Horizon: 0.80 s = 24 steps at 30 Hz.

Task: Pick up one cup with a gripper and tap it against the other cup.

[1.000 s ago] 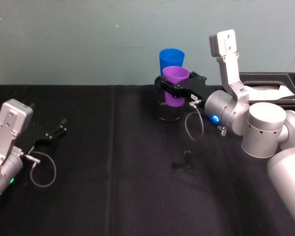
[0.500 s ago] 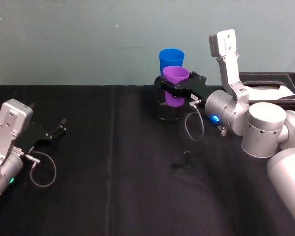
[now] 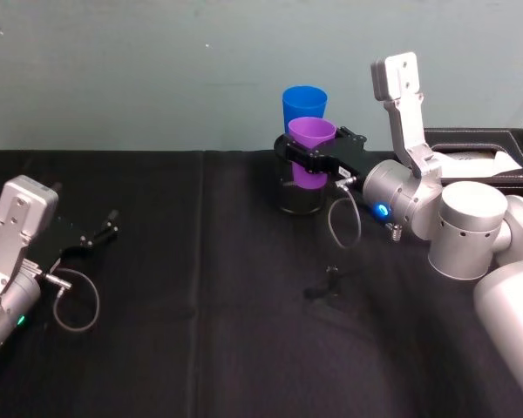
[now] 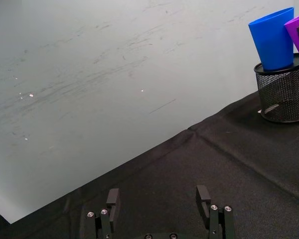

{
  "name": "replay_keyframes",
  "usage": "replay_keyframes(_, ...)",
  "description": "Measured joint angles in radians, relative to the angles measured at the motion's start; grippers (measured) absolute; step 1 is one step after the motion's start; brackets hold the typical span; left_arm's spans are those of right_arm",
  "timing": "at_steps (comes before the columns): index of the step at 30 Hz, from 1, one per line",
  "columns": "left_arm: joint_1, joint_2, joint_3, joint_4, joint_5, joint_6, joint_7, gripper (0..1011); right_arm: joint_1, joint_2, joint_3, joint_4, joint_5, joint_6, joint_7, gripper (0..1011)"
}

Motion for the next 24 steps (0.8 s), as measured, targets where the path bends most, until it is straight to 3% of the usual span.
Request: replay_keyframes(24, 0.000, 0.000, 0.000, 0.000, 0.000, 0.000, 0.000, 1000, 0.000, 0.000, 0.000, 0.000, 0.000, 0.000, 0.000, 737)
